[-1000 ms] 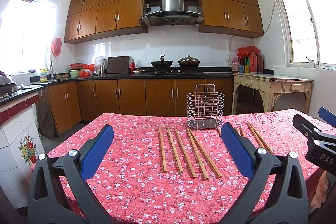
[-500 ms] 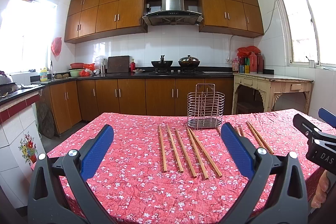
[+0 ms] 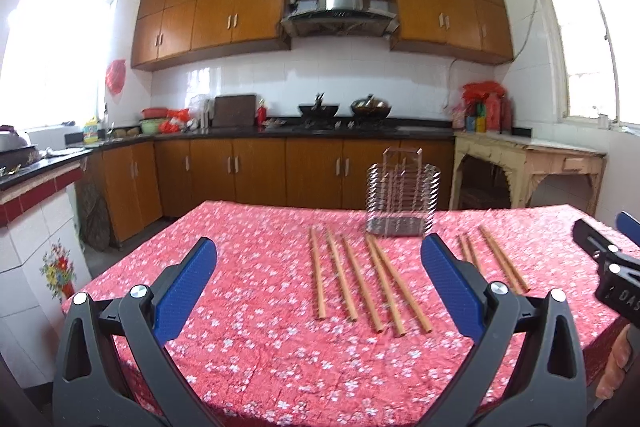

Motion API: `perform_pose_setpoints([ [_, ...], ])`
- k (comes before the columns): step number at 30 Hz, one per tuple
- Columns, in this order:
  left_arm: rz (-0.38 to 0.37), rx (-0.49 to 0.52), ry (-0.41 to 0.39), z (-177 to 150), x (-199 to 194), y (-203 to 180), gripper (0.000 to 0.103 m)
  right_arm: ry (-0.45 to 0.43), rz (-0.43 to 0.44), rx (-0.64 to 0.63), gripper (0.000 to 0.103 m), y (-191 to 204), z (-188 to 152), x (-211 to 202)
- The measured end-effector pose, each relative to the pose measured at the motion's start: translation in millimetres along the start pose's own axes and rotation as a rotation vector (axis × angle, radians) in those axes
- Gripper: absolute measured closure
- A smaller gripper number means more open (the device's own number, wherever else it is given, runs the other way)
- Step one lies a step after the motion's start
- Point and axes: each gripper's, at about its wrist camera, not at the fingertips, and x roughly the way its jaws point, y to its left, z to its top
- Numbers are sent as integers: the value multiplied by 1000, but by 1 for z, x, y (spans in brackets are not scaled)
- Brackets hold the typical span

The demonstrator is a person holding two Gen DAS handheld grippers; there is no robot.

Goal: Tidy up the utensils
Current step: 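Grasp a wooden chopstick with the right tool while the left tool grasps another chopstick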

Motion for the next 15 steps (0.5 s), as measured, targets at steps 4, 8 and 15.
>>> perform_pose_setpoints([
  [4, 35, -14, 97, -7, 20, 4, 2, 113, -47, 31, 4, -13, -6, 29],
  [8, 24, -52, 209, -18, 44, 12, 2, 258, -73, 55, 19, -29, -14, 68],
  [15, -11, -74, 372, -32, 90, 22, 4, 498, -93, 83, 56, -58, -34, 147],
])
